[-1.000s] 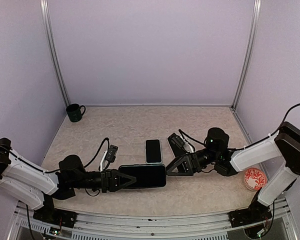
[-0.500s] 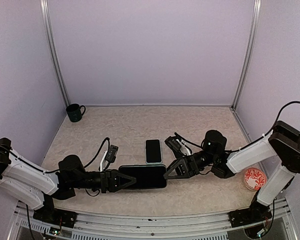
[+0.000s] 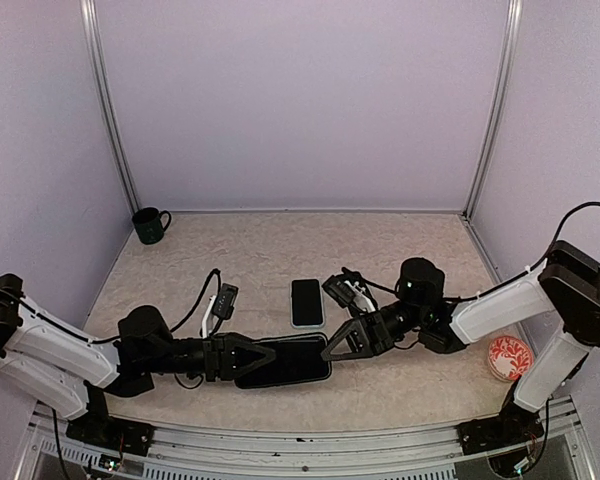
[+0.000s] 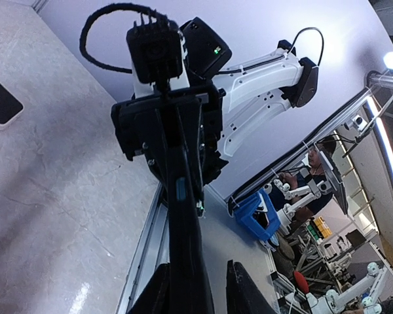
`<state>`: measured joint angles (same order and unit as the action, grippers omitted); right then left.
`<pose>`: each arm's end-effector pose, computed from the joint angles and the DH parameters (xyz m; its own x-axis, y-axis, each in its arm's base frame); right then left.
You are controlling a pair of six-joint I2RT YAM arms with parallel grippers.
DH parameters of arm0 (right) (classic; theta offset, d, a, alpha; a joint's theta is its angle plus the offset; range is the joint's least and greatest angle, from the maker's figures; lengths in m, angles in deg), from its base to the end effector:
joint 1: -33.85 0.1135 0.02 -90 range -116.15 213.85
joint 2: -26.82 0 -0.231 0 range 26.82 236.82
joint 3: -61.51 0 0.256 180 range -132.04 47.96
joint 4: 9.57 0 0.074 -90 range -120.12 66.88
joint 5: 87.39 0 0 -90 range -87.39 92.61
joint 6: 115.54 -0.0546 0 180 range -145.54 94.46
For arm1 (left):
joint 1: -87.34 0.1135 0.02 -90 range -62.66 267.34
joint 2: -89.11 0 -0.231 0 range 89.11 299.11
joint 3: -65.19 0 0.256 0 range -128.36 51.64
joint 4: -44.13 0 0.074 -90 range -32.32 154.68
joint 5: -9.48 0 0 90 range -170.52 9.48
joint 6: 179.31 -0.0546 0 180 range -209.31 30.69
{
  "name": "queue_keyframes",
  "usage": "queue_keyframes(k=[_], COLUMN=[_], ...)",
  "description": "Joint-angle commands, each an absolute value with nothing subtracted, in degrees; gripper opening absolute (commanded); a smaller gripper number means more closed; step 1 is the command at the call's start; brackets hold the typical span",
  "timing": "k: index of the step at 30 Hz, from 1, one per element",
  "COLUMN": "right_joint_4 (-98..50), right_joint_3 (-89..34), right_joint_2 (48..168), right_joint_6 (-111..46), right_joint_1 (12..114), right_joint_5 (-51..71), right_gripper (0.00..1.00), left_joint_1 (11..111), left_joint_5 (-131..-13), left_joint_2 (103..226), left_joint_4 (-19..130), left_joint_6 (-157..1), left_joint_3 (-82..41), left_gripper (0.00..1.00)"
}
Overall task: Put the phone into the phone case
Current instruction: Press the phone case against the phone.
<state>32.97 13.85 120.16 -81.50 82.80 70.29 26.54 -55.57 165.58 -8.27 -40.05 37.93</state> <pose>0.1635 0.2646 0.1558 -0.7601 -0.3937 -0.5169 -0.4701 -0.2161 0.8558 0.1050 -0.2352 0.1511 -0.7376 -0.0883 -0.6694 0.6712 0.0119 -0.7412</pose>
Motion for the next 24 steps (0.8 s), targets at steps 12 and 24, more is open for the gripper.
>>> queue_keyframes(k=[12, 24], right_joint_4=[5.6, 2.5], right_joint_3=[7.9, 7.7], right_joint_2=[112.5, 109.9], right_joint_6=[-64.9, -63.6], right_joint_1=[83.6, 83.6], right_joint_5=[59.3, 56.3], right_gripper=[0.00, 0.00], left_joint_1=[26.3, 26.1], left_joint_5=[-57.1, -57.0], left_joint_2=[164.0, 164.4], left_joint_4=[-6.6, -7.0], left_joint_6=[-42.2, -42.2], left_joint_3=[36.1, 36.2], left_gripper=[0.30, 0.09])
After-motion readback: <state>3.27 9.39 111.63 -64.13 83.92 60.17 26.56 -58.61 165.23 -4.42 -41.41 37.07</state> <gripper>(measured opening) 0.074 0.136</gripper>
